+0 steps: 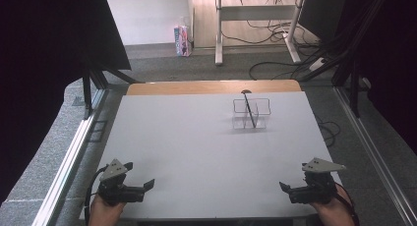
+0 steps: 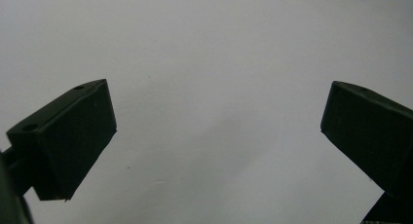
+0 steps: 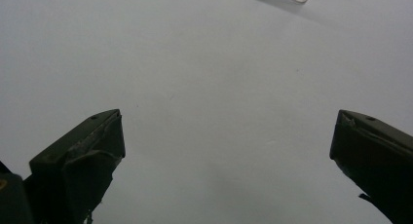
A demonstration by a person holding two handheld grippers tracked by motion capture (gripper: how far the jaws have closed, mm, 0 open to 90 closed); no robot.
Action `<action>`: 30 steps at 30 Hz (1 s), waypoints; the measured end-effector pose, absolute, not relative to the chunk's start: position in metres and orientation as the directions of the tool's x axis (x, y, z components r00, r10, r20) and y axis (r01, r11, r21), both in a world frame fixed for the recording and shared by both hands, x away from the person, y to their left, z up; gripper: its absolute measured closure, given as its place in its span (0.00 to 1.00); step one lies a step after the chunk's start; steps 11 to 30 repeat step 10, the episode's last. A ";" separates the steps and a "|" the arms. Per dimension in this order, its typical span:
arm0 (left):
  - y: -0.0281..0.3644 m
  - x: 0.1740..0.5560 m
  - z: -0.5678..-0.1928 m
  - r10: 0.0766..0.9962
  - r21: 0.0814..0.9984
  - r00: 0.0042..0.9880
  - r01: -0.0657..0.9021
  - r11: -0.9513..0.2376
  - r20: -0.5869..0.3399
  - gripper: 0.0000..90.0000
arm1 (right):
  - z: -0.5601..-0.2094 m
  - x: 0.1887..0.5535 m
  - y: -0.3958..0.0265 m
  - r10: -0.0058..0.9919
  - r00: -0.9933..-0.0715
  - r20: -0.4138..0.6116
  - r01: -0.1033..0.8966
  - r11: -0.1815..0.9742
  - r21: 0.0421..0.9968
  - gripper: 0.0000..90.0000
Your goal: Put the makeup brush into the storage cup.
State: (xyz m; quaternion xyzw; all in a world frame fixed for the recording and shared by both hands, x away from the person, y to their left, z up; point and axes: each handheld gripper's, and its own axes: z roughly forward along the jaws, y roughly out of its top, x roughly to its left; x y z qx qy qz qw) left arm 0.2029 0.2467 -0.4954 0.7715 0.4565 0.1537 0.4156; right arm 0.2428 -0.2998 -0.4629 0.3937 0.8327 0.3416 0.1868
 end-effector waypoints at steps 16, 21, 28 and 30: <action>0.246 0.204 -0.495 0.834 0.779 0.534 0.580 -0.240 -0.140 0.00 | -0.464 0.243 -0.299 0.781 -0.623 -0.042 0.537 0.467 0.702 0.00; 0.246 0.204 -0.495 0.834 0.779 0.534 0.580 -0.240 -0.140 0.00 | -0.464 0.243 -0.299 0.781 -0.623 -0.042 0.537 0.467 0.702 0.00; 0.246 0.204 -0.495 0.834 0.779 0.534 0.580 -0.240 -0.140 0.00 | -0.464 0.243 -0.299 0.781 -0.623 -0.042 0.537 0.467 0.702 0.00; 0.246 0.204 -0.495 0.834 0.779 0.534 0.580 -0.240 -0.140 0.00 | -0.464 0.243 -0.299 0.781 -0.623 -0.042 0.537 0.467 0.702 0.00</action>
